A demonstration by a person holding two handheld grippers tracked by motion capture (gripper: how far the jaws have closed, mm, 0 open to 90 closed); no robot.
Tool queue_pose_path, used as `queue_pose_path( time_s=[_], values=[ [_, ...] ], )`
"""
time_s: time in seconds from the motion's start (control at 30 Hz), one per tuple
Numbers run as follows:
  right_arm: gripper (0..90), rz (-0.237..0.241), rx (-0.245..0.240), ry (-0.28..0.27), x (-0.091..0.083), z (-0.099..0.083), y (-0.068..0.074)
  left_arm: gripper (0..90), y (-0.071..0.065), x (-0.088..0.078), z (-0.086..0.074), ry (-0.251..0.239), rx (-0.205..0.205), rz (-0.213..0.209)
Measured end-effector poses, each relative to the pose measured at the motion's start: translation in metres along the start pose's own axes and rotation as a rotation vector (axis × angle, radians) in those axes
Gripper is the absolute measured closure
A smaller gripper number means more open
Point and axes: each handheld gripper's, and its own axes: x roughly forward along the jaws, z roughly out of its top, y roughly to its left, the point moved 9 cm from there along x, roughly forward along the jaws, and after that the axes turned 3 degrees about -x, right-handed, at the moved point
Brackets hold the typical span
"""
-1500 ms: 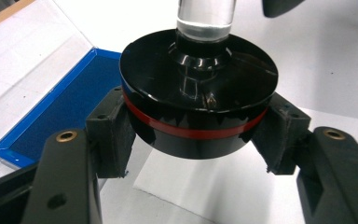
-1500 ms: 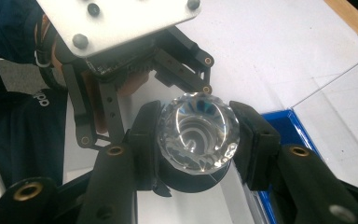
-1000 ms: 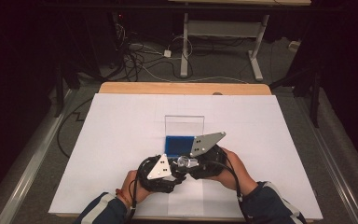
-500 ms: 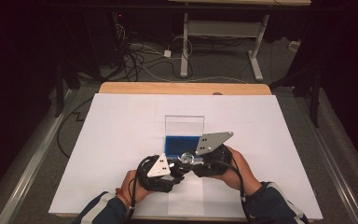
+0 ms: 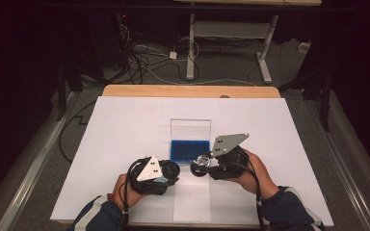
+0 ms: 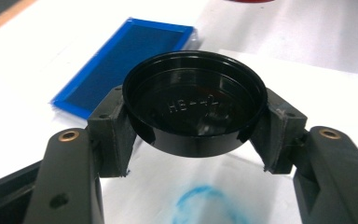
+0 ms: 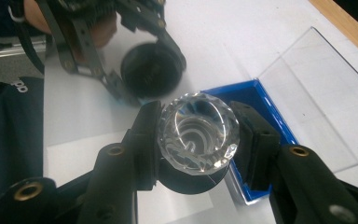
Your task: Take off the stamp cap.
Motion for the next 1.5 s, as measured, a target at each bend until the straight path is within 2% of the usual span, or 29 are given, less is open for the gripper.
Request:
queue_pose_path(
  time_s=[0.23, 0.47, 0.7, 1.1, 1.33, 1.5],
  values=[
    [56.6, -0.007, 0.009, 0.023, -0.003, -0.008, -0.005, 36.8, 0.007, -0.01, -0.007, 0.002, -0.001, 0.018],
    [56.6, -0.021, 0.016, 0.034, -0.007, -0.015, -0.008, 36.8, 0.016, -0.026, -0.013, -0.024, -0.032, 0.049],
    [56.6, -0.039, 0.016, 0.04, -0.011, -0.019, -0.01, 36.8, 0.023, -0.04, -0.023, -0.036, -0.045, 0.078],
    [56.6, -0.051, 0.024, 0.047, -0.013, -0.021, -0.013, 36.8, 0.026, -0.056, -0.044, -0.013, -0.064, 0.11],
    [56.6, -0.053, 0.03, 0.052, -0.012, -0.022, -0.017, 36.8, 0.03, -0.072, -0.058, -0.024, -0.107, 0.134],
    [56.6, -0.052, 0.048, 0.044, -0.013, -0.025, -0.023, 36.7, 0.031, -0.076, -0.067, -0.018, -0.123, 0.144]
  ],
)
